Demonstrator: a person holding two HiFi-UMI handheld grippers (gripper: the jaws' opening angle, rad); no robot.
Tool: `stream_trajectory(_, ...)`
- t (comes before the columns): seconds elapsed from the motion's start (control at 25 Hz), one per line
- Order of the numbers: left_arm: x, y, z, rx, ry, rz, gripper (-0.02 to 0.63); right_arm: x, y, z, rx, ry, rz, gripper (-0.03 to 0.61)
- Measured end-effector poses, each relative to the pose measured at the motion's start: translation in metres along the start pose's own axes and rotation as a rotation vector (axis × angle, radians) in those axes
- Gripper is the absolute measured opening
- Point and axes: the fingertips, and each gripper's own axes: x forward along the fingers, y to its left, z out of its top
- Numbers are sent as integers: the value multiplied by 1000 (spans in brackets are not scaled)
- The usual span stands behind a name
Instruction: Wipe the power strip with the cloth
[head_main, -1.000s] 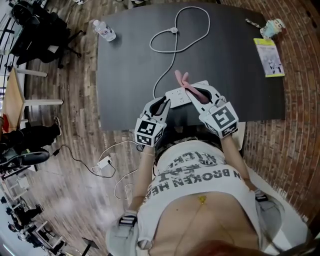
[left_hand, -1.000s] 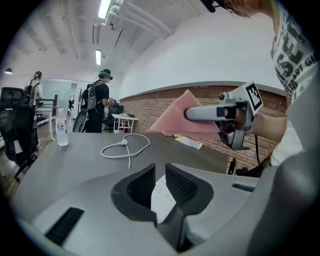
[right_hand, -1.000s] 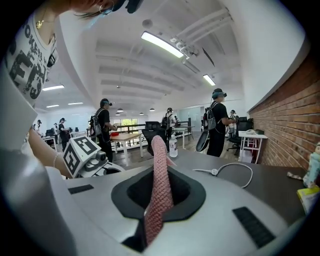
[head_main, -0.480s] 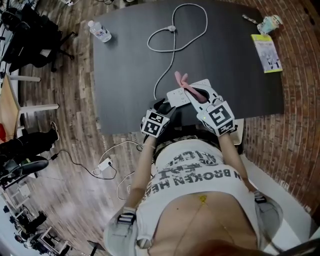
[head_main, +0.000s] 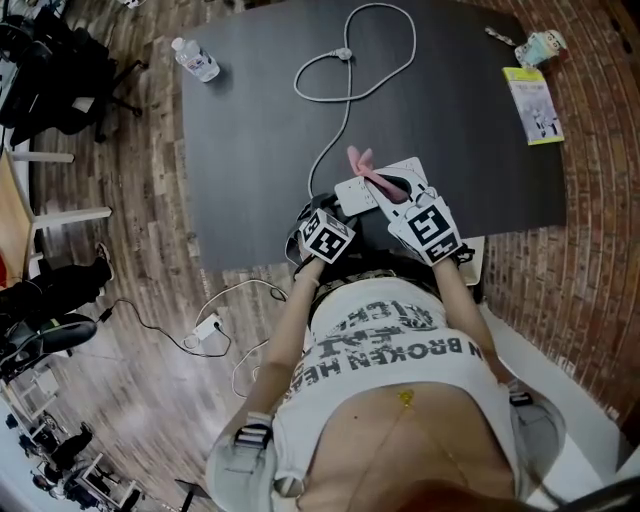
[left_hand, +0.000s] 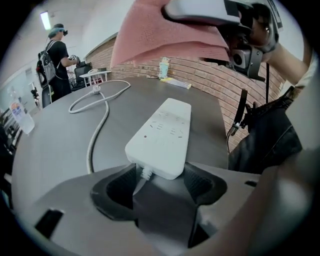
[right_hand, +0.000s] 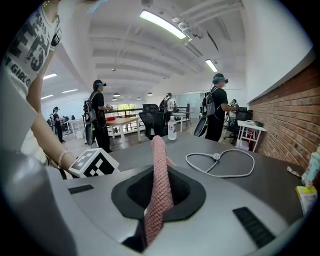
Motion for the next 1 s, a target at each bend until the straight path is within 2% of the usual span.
stream_trajectory(0.4, 3, 0, 1, 14, -3, -1, 279, 32, 13, -33, -63, 107, 92, 17)
stream_trajectory(0.8, 2, 1, 1, 2, -10, 0, 279, 71, 40, -72, -240, 271, 238, 17)
stream_trajectory(1.0, 3, 1, 1, -1, 2, -3, 279, 84, 49, -91, -209, 344, 306, 17)
